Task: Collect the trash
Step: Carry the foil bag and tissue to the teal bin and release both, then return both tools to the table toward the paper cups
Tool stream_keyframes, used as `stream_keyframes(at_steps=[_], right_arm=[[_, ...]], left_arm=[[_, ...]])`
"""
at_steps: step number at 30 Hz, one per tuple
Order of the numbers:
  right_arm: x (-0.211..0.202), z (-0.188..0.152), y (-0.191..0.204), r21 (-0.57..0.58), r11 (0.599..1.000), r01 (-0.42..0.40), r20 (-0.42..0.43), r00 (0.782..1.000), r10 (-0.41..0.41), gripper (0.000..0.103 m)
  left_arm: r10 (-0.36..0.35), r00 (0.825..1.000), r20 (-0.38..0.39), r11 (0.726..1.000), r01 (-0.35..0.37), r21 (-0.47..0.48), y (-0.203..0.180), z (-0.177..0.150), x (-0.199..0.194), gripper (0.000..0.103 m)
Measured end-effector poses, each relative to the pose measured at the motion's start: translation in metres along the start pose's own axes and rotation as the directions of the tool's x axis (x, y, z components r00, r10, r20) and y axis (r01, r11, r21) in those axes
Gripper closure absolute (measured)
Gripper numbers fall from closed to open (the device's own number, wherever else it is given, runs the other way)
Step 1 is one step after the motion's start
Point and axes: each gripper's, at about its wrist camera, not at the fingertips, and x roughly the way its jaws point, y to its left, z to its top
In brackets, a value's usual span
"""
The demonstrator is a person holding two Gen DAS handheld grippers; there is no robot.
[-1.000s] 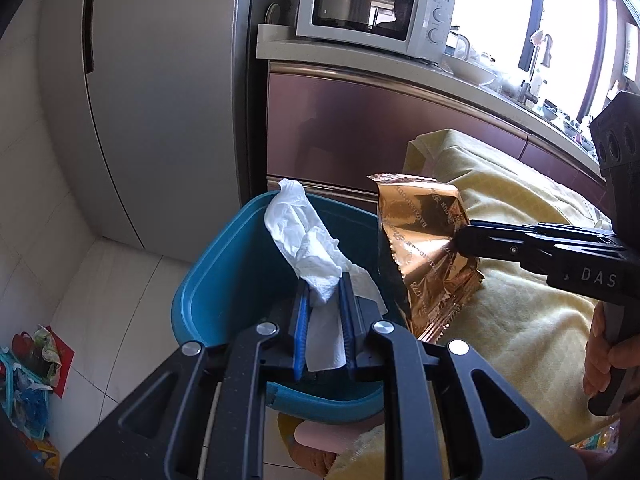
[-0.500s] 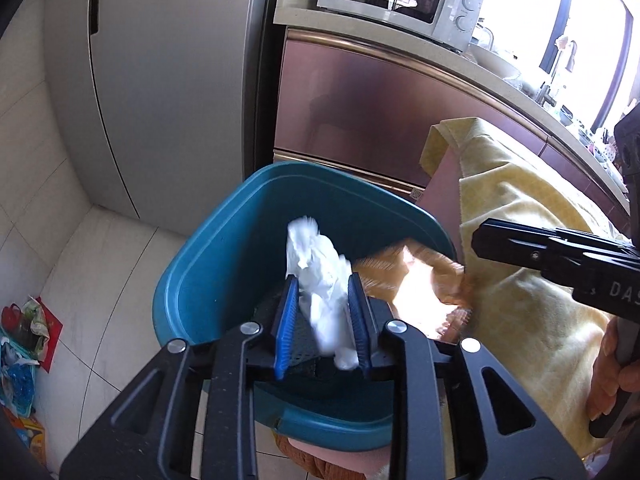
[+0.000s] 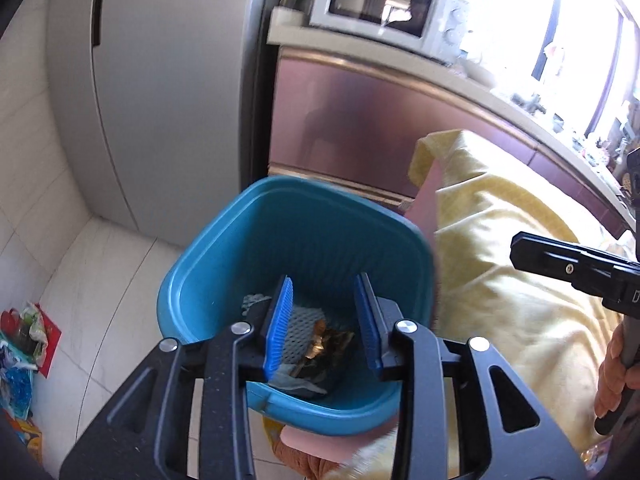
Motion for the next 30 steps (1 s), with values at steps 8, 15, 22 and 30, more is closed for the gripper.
stream_keyframes(at_steps=[8, 15, 22, 30], right_arm=[[-0.081, -0.024, -0.012, 0.000, 1.000, 0.030, 0.143, 0.989, -0.029, 0.073], [-0.145, -0.054, -0.039, 0.079, 0.991, 0.109, 0.236, 0.964, -0.125, 0.071], [-0.198, -0.093, -0.072, 0.185, 0.954, 0.234, 0.268, 0.922, -0.278, 0.070], [-0.243, -0.133, -0.119, 0.325, 0.869, 0.372, 0.283, 0.839, -0.465, 0.063]], left_arm=[[-0.124, 0.989, 0.086, 0.986, 0.113, 0.125, -0.066, -0.001, -0.044, 0.060], [-0.271, 0.961, 0.059, 0.931, 0.246, 0.268, -0.151, -0.011, -0.055, 0.058], [-0.373, 0.927, -0.027, 0.857, 0.355, 0.374, -0.238, -0.030, -0.050, 0.055], [-0.419, 0.903, -0.099, 0.791, 0.416, 0.448, -0.318, -0.048, -0.038, 0.053]])
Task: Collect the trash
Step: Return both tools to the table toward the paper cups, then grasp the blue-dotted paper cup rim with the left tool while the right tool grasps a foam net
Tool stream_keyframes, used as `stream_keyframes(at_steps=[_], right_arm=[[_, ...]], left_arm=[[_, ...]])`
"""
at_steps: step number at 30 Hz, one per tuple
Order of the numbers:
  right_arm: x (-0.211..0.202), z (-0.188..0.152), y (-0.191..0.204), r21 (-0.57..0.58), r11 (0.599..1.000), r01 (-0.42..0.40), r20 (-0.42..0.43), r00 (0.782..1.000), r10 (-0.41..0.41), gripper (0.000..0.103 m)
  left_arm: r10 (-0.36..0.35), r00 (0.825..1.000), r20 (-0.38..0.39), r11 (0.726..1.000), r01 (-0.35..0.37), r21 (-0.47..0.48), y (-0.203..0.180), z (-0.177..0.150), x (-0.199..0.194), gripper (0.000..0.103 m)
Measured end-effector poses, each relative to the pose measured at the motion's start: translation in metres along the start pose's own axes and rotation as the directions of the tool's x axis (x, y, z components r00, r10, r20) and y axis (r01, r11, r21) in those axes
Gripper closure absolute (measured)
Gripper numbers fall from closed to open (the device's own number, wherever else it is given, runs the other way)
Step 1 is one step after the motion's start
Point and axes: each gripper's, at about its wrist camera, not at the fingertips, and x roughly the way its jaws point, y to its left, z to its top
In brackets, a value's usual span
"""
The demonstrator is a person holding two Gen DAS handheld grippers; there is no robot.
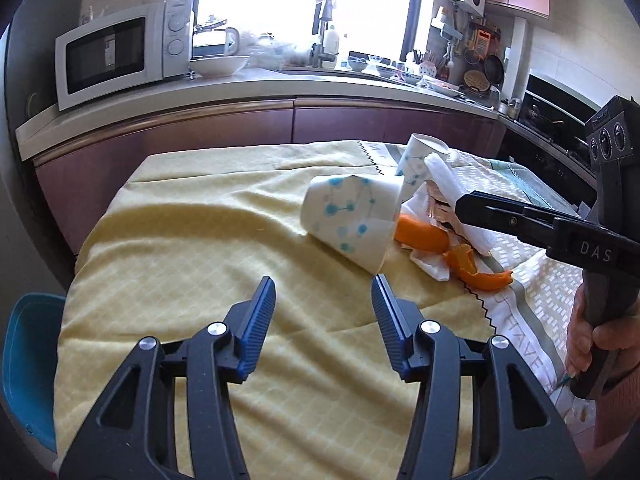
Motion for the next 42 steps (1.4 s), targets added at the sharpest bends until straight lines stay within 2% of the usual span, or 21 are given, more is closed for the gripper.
stream_keyframes(at_steps=[8, 12, 18, 24, 26, 28, 34, 35, 38, 39, 42], right_arm=[[-0.007, -0.009, -0.043, 0.048, 0.992, 0.115, 0.014, 0.993, -0.115, 0.061], [-0.006, -0.012, -0.050, 0.044, 0.988, 0.147, 0.011, 0.989, -0.148, 0.052], [0.004, -0.011, -0.052, 0.017, 0.984, 0.180, -0.011, 0.984, -0.180, 0.047], [0.009, -0.012, -0.053, 0.003, 0.980, 0.199, -0.032, 0.979, -0.199, 0.047], [0.010, -0.011, -0.053, -0.006, 0.978, 0.207, -0.039, 0.977, -0.207, 0.047], [0.011, -0.012, -0.053, -0.008, 0.978, 0.210, -0.046, 0.977, -0.210, 0.047], [0.008, -0.013, -0.056, -0.003, 0.978, 0.210, -0.053, 0.976, -0.210, 0.056], [0.008, -0.013, -0.057, -0.001, 0.978, 0.207, -0.054, 0.977, -0.207, 0.060], [0.007, -0.013, -0.059, 0.011, 0.981, 0.194, -0.058, 0.979, -0.193, 0.066], [0.006, -0.014, -0.060, 0.018, 0.982, 0.186, -0.058, 0.981, -0.184, 0.073], [0.006, -0.014, -0.062, 0.031, 0.985, 0.169, -0.062, 0.984, -0.167, 0.082]], left_arm=[[-0.007, 0.999, -0.038, 1.000, 0.008, 0.021, -0.027, 0.018, 0.034, 0.051], [0.011, 0.999, -0.053, 1.000, -0.010, 0.015, -0.033, 0.024, 0.046, 0.051], [0.055, 0.995, -0.085, 0.998, -0.054, 0.015, -0.039, 0.033, 0.067, 0.051], [0.084, 0.989, -0.124, 0.996, -0.088, -0.025, -0.033, 0.038, 0.085, 0.057], [0.077, 0.988, -0.136, 0.996, -0.083, -0.039, -0.030, 0.038, 0.088, 0.066], [0.073, 0.987, -0.143, 0.995, -0.081, -0.052, -0.026, 0.037, 0.089, 0.070], [0.056, 0.988, -0.145, 0.994, -0.069, -0.083, -0.018, 0.035, 0.087, 0.090], [0.057, 0.988, -0.144, 0.994, -0.070, -0.085, -0.018, 0.035, 0.086, 0.093], [0.050, 0.989, -0.139, 0.993, -0.064, -0.094, -0.015, 0.033, 0.083, 0.097], [0.051, 0.989, -0.135, 0.993, -0.065, -0.096, -0.014, 0.033, 0.081, 0.097], [0.040, 0.991, -0.124, 0.993, -0.053, -0.107, -0.010, 0.031, 0.075, 0.099]])
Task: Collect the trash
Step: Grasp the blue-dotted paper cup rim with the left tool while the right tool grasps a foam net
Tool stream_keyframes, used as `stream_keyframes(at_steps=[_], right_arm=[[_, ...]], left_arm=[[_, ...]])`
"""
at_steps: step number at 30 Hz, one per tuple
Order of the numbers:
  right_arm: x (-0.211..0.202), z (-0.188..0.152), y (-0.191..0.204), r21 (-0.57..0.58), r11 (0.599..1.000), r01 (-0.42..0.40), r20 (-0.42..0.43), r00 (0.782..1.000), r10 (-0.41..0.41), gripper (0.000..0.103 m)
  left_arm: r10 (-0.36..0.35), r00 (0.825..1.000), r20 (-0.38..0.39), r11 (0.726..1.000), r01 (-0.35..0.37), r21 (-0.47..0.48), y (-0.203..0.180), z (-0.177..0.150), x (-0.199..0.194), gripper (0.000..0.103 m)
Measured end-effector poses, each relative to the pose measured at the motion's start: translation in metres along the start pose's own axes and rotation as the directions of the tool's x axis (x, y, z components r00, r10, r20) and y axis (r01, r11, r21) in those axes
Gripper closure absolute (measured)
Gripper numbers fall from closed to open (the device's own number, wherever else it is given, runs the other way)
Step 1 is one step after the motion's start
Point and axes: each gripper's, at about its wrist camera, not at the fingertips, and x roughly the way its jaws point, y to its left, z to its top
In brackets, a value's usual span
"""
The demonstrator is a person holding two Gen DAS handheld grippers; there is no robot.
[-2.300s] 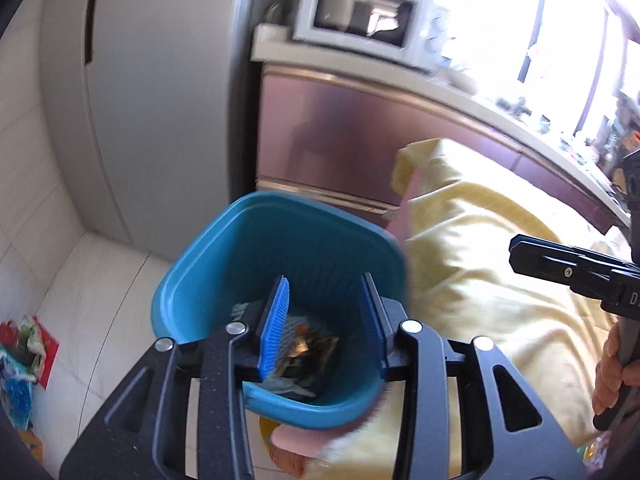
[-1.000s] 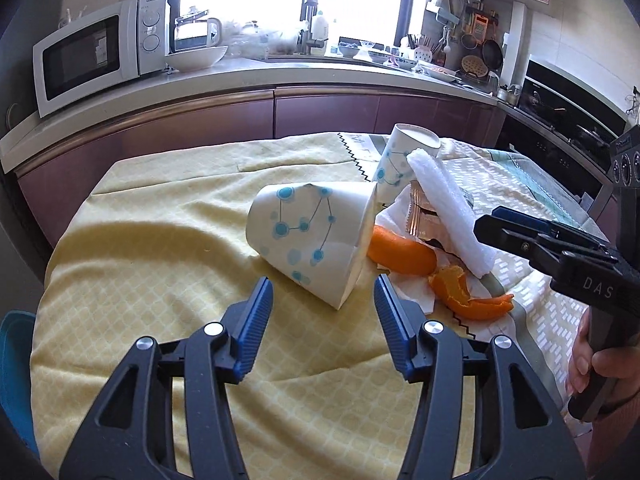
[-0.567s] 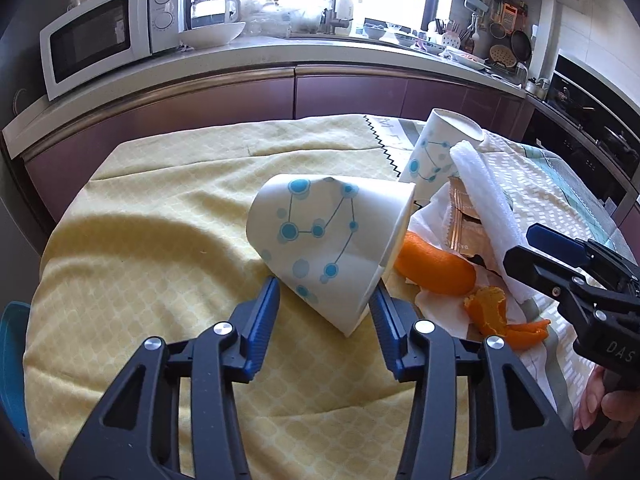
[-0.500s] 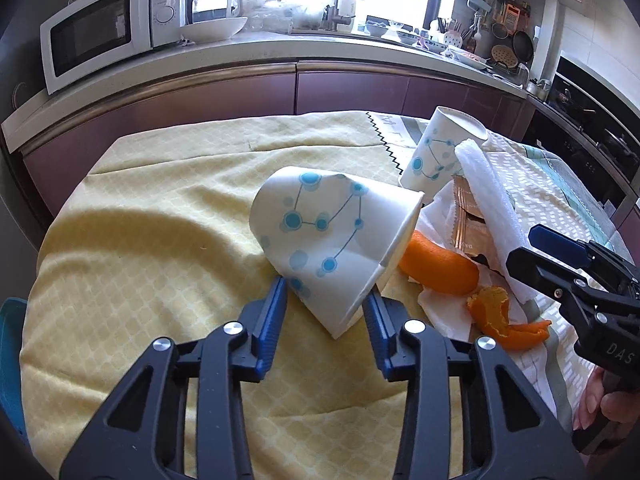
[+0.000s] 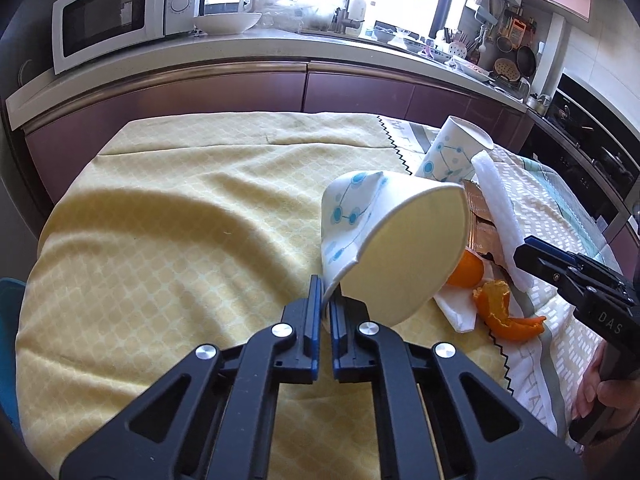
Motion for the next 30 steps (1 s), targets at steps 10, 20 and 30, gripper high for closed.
stream_keyframes(at_steps=[10, 20, 30], right_arm=[[-0.011, -0.001, -0.003, 0.030, 0.999, -0.041, 0.031, 0.999, 0.040, 0.091], [-0.037, 0.004, -0.006, 0.067, 0.992, -0.112, 0.098, 0.990, 0.105, 0.092], [-0.049, 0.009, 0.022, 0.016, 0.974, -0.227, 0.126, 0.967, 0.223, 0.092]], left_arm=[[-0.009, 0.999, 0.034, 1.000, 0.010, -0.015, 0.011, -0.008, -0.022, 0.099], [-0.020, 0.998, 0.066, 1.000, 0.021, -0.014, 0.018, -0.015, -0.045, 0.099], [-0.004, 0.995, 0.097, 1.000, 0.005, -0.012, 0.032, -0.023, -0.073, 0.099]])
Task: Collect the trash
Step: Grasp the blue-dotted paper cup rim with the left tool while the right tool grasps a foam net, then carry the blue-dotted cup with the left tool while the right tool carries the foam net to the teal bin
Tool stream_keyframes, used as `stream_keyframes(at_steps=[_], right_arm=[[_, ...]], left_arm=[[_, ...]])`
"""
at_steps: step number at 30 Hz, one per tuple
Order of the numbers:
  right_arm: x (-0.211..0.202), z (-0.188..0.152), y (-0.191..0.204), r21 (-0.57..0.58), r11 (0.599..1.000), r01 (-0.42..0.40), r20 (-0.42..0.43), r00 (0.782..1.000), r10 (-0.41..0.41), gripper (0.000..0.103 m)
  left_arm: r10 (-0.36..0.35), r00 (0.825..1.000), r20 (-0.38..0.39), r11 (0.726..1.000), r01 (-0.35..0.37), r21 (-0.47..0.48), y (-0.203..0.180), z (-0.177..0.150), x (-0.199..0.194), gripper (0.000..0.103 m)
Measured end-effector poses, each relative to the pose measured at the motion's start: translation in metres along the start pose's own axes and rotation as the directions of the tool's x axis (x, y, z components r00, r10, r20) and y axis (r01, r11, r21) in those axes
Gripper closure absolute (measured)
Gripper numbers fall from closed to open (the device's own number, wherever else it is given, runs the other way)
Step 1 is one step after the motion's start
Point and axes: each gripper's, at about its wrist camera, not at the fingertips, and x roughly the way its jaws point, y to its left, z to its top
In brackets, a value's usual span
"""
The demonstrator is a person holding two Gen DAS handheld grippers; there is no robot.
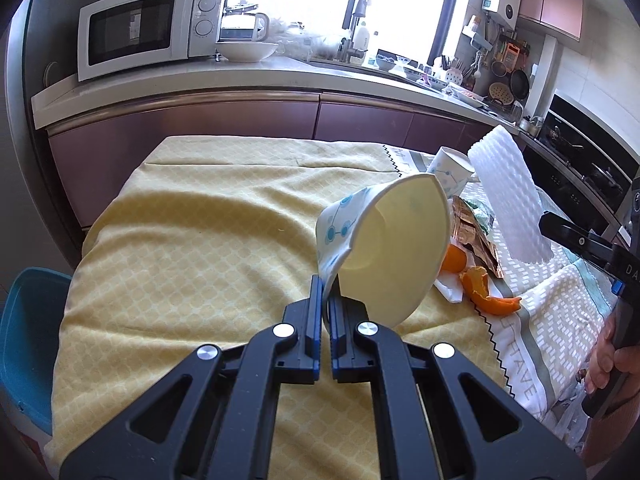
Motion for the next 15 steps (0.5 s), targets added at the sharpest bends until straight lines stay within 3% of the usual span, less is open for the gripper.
stream_keyframes(at_steps=[15], right_arm=[[0.035, -0.008, 0.060, -0.047, 0.984, -0.169, -0.079, 0.983, 0.165, 0.092]], left_arm=[[0.065, 0.996, 0.062, 0.997, -0.063, -0.034, 0.040, -0.014, -0.056, 0.099]])
